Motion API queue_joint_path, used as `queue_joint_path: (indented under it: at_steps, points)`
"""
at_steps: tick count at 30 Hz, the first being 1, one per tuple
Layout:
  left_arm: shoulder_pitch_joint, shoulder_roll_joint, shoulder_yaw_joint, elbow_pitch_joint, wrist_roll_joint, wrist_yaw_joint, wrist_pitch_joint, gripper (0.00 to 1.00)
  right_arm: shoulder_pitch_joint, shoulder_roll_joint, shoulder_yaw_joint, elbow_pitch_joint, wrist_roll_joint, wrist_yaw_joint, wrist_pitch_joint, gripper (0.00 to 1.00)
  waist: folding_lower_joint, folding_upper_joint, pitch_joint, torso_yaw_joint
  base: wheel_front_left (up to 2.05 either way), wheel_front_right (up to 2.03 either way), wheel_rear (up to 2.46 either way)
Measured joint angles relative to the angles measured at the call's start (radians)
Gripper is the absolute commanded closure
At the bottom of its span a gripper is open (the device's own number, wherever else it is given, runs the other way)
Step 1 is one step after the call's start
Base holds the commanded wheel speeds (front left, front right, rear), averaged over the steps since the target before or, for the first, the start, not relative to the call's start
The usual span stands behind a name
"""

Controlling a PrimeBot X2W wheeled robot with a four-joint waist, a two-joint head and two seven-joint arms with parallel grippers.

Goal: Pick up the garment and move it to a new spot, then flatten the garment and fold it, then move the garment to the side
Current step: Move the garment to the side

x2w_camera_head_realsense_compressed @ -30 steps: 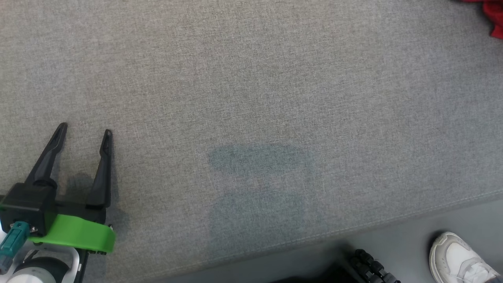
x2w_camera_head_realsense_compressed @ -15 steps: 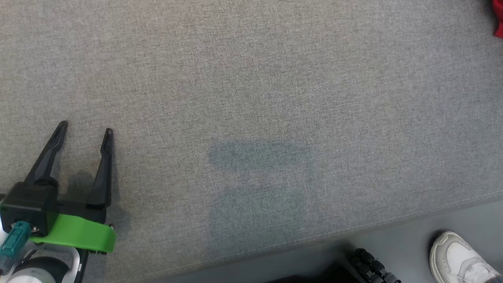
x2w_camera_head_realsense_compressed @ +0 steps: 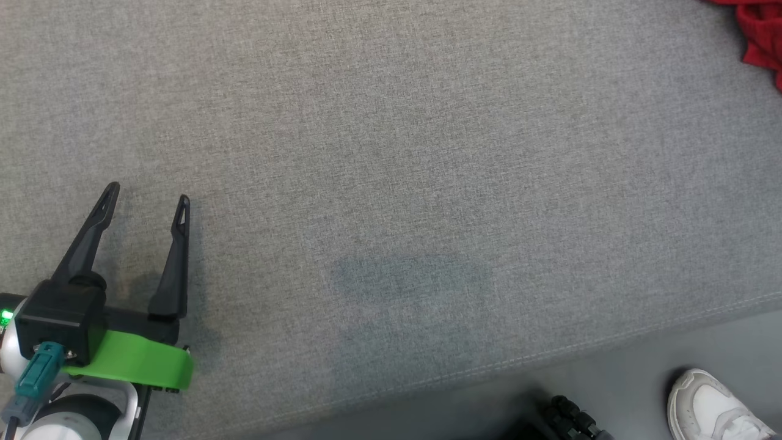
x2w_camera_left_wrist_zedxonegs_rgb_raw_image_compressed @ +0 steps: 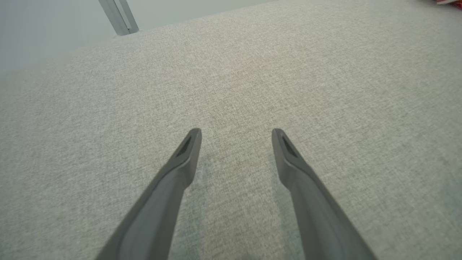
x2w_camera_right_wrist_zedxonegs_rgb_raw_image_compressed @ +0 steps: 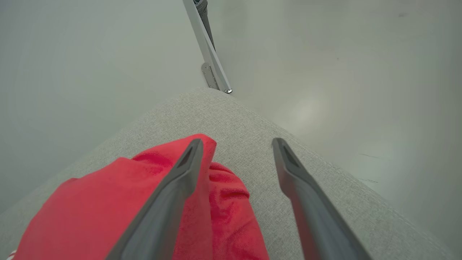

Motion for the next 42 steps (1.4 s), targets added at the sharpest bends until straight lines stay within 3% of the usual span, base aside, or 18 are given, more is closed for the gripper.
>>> queue_joint_path:
  at_steps: [9, 17, 24, 31, 42]
  points:
    - [-0.001, -0.029, -0.024, 0.007, 0.0, 0.0, -0.013, 0.0, 0.002, -0.019, -0.006, 0.016, -0.02, 0.005, -0.049, 0.0, 0.0, 0.0, -0.046, 0.006, 0.0, 0.0, 0.0]
    - [-0.001, -0.078, -0.025, 0.072, -0.015, 0.0, -0.061, 0.0, 0.014, -0.054, 0.048, -0.069, -0.119, 0.062, -0.169, 0.0, 0.0, 0.0, -0.111, 0.02, 0.0, 0.0, 0.0]
    - [0.008, -0.129, -0.002, 0.138, -0.047, 0.0, -0.105, 0.0, 0.051, -0.084, 0.079, -0.151, -0.183, 0.08, -0.252, 0.0, 0.0, 0.0, -0.19, 0.048, 0.0, 0.0, 0.0]
    - [0.053, -0.139, 0.03, 0.205, -0.046, 0.001, -0.132, 0.0, 0.142, -0.06, 0.108, -0.221, -0.225, 0.077, -0.291, 0.0, 0.0, 0.0, -0.275, 0.088, 0.0, 0.0, 0.0]
    - [0.125, -0.146, 0.066, 0.299, -0.032, 0.002, -0.154, 0.0, 0.397, 0.019, 0.169, -0.301, -0.3, 0.009, -0.31, 0.0, 0.0, 0.0, -0.429, 0.172, 0.0, 0.0, 0.0]
